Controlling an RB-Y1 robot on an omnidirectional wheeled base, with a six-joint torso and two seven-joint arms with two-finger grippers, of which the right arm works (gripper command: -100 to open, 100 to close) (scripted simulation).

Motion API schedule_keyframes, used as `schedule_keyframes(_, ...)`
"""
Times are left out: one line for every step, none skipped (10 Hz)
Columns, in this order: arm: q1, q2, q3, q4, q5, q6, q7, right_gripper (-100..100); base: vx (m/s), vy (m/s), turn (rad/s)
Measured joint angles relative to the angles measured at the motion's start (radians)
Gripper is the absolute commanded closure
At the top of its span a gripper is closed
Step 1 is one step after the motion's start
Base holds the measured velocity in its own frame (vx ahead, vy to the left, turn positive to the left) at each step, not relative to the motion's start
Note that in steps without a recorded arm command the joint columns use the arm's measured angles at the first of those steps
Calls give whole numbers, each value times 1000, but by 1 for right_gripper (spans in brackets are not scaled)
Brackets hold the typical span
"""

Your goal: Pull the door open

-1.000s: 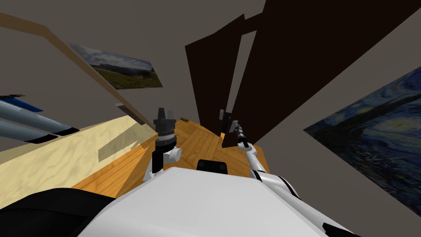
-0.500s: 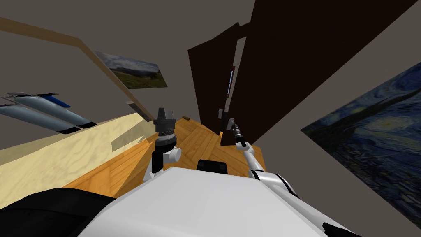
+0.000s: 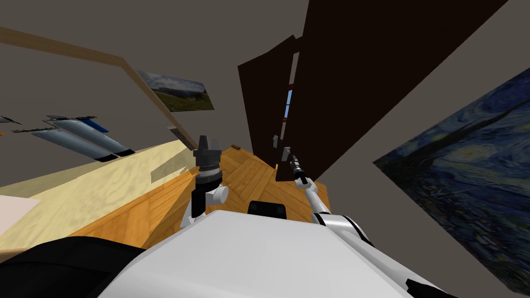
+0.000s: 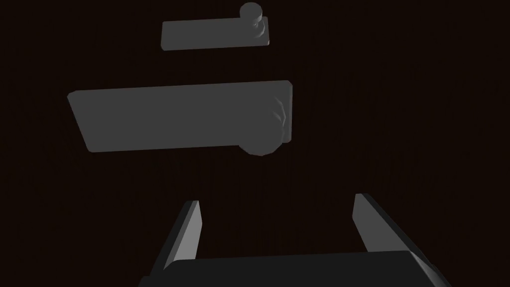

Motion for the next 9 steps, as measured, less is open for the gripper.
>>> schedule_keyframes(1, -4, -5, 5, -2, -3, 0, -100, 221, 42, 120)
schedule_keyframes(6, -10, -8, 1, -5, -4, -2, -100, 263, 57, 78)
schedule_keyframes(2, -19, -14, 15, -9, -12, -6, -100, 275, 55, 95)
schedule_keyframes(10, -25, -19, 1, -12, -8, -10, -100, 245, 41, 89)
schedule_keyframes(7, -34, -25, 16, -16, -15, -13, -100, 238, 23, 62)
schedule_keyframes(7, -44, -29, 24, -20, -24, -17, -100, 113, 8, 11)
schedule_keyframes(7, -45, -29, 24, -20, -26, -19, 100, -14, 0, -14)
schedule_keyframes(6, -44, -29, 22, -20, -27, -18, 100, -48, -2, 7)
schedule_keyframes(6, -45, -29, 23, -20, -26, -18, 100, -35, -5, 15)
